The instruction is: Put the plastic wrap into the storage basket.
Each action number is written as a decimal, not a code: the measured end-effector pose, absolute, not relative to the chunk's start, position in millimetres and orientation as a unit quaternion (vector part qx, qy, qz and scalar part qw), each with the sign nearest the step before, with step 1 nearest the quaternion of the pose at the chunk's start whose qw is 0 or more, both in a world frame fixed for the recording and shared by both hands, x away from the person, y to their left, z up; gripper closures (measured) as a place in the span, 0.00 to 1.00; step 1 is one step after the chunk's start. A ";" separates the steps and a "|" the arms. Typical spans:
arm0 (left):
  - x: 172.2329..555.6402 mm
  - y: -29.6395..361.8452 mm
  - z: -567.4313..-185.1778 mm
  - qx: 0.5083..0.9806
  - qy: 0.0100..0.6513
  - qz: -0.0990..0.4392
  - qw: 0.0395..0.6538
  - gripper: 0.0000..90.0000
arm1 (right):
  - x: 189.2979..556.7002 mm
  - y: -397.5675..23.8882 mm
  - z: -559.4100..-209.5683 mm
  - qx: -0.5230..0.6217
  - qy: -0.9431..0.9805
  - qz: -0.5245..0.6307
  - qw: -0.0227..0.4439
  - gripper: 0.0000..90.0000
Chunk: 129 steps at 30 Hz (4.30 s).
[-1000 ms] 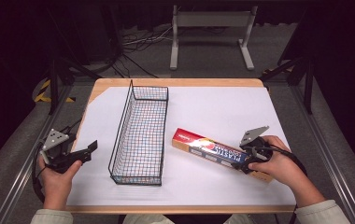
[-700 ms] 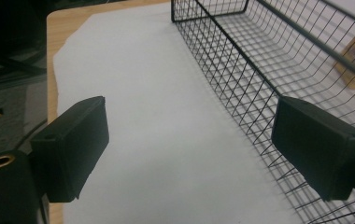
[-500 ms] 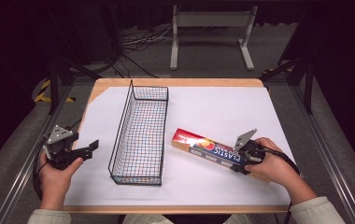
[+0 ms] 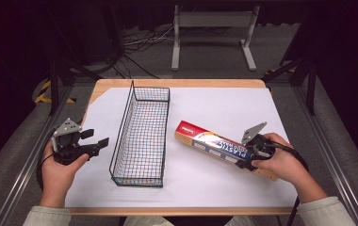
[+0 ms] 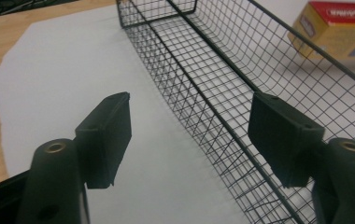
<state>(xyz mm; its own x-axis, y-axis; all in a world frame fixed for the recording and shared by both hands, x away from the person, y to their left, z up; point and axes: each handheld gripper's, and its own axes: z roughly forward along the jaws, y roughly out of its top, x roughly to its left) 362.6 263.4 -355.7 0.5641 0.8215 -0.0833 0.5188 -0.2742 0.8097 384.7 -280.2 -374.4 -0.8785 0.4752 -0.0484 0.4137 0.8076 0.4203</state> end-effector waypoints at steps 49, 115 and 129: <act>375.5 129.5 -268.6 0.922 0.112 0.087 0.361 0.12 | 396.8 -163.7 -266.0 0.065 0.981 0.174 0.047 0.45; 389.3 70.5 -284.5 0.964 0.125 -0.007 0.234 0.46 | 401.0 -176.7 -248.9 0.033 0.940 0.330 0.081 0.28; 395.3 101.4 -277.4 0.926 0.267 0.016 0.266 0.46 | 416.3 -230.6 -235.2 0.157 0.888 0.392 0.180 0.21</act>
